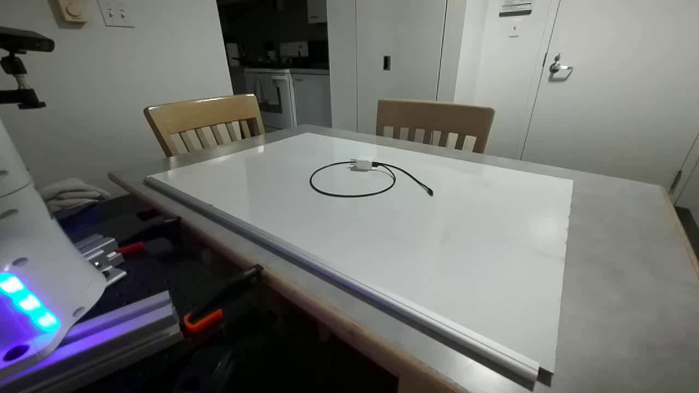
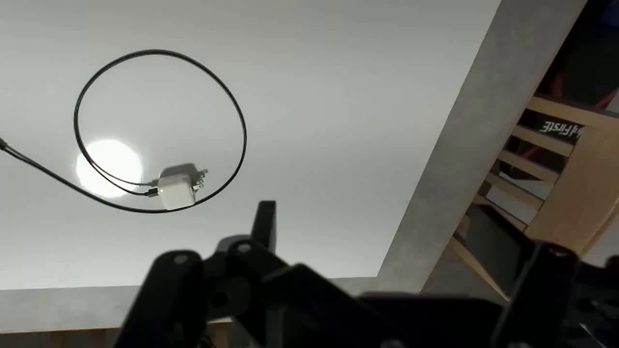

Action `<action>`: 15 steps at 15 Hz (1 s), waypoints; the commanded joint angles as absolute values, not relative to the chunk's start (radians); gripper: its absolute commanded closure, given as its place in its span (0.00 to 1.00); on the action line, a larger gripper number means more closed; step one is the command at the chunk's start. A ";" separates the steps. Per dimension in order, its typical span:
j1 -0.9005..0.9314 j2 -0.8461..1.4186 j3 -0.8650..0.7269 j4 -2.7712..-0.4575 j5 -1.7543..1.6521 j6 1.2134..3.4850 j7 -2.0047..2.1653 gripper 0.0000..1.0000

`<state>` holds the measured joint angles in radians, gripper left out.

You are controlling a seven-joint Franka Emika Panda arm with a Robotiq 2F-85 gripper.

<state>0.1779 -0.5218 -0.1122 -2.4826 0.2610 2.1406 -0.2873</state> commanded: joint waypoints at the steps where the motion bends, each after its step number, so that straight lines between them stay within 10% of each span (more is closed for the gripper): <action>1: 0.158 -0.520 -0.095 -2.480 0.271 2.135 -0.295 0.00; 15: 0.131 -0.524 -0.122 -2.500 0.247 2.146 -0.349 0.00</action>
